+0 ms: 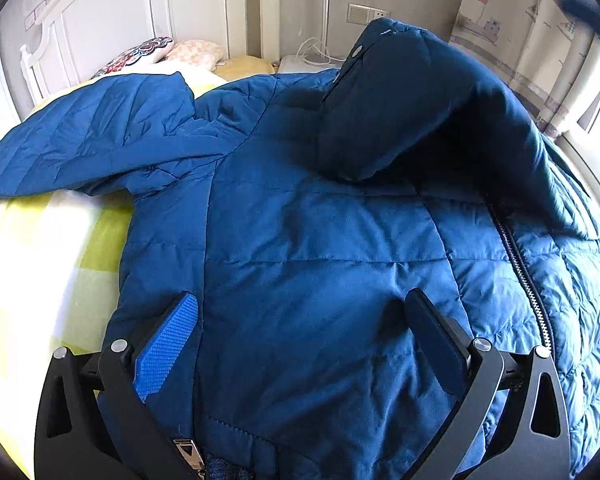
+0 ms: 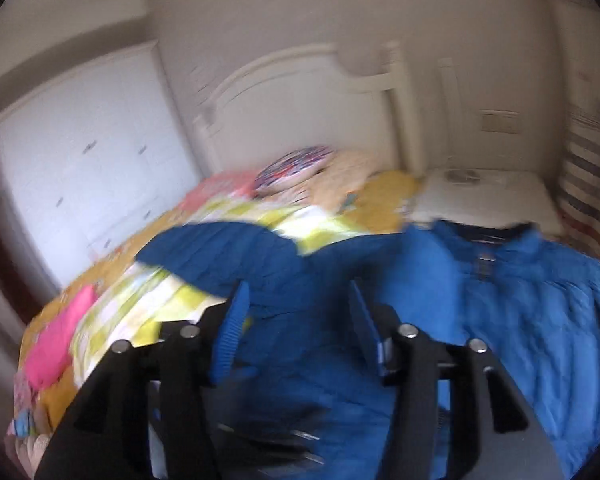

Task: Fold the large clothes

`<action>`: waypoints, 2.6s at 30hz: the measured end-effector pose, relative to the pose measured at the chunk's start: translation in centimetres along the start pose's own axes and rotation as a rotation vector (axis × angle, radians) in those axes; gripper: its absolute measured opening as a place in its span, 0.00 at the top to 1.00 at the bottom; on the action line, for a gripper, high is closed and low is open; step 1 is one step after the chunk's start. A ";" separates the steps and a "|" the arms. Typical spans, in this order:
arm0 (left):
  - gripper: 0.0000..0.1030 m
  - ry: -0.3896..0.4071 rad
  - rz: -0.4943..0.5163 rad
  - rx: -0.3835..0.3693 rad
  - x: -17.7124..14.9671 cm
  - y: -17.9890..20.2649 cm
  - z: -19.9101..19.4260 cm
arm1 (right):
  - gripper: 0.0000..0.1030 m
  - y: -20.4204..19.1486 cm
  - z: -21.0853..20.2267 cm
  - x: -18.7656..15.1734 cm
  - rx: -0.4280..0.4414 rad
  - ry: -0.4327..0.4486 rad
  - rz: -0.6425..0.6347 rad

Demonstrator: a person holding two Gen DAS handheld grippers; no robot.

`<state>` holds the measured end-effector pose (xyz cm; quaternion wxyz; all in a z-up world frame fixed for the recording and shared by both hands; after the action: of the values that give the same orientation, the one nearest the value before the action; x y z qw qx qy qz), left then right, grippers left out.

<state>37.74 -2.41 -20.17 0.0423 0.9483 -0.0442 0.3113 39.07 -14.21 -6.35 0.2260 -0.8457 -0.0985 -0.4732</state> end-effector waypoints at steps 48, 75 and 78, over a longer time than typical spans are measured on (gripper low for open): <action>0.04 0.099 1.191 0.472 2.5 5.2 -5.1 | 0.46 27.2 -7.0 -11.1 -0.498 -0.015 0.495; 0.04 0.090 0.008 -0.022 8.3 5.7 5.3 | 0.27 20.2 -3.0 -9.7 -0.640 -0.174 0.029; 0.04 0.107 -0.030 -0.065 8.3 5.0 4.6 | 0.23 20.9 -0.7 -11.6 -0.673 -0.329 0.002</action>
<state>46.50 -8.36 -18.64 0.0799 0.9291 -0.0377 0.3592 40.30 -32.32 -21.87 -0.0830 -0.9375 0.0282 -0.3367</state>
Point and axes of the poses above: each gripper's, at about its wrist camera, not at the fingertips, and z roughly the way its jaws point, y to its right, x to its top, the point moved 10 cm from there along z, roughly the way its jaws point, and after that the axes turned 1 degree about -z, right-handed, at the moved point
